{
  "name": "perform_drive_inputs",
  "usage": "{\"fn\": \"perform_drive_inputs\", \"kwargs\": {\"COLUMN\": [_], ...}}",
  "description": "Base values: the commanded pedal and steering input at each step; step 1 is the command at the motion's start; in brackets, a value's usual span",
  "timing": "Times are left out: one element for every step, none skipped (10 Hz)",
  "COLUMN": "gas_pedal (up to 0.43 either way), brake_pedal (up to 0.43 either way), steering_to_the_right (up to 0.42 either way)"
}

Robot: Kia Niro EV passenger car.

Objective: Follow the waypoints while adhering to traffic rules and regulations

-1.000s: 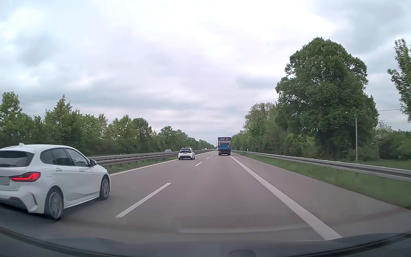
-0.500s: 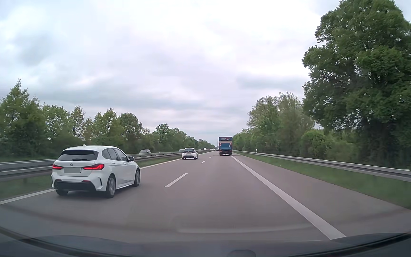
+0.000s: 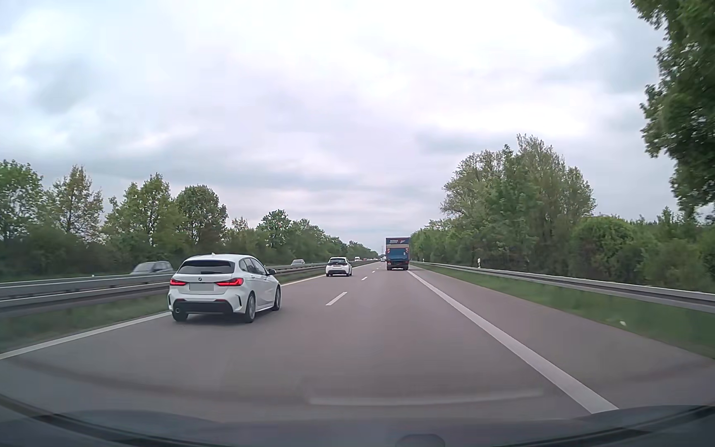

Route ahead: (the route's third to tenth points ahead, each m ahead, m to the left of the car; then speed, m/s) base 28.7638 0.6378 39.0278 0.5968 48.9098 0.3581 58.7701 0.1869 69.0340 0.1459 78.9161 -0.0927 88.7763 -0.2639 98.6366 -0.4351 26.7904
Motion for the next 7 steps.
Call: {"fn": "perform_drive_inputs", "kwargs": {"gas_pedal": [0.189, 0.220, 0.228, 0.228, 0.228, 0.228, 0.228], "brake_pedal": [0.000, 0.000, 0.000, 0.000, 0.000, 0.000, 0.000], "steering_to_the_right": [-0.007, -0.006, -0.006, -0.006, -0.005, -0.005, -0.004]}}
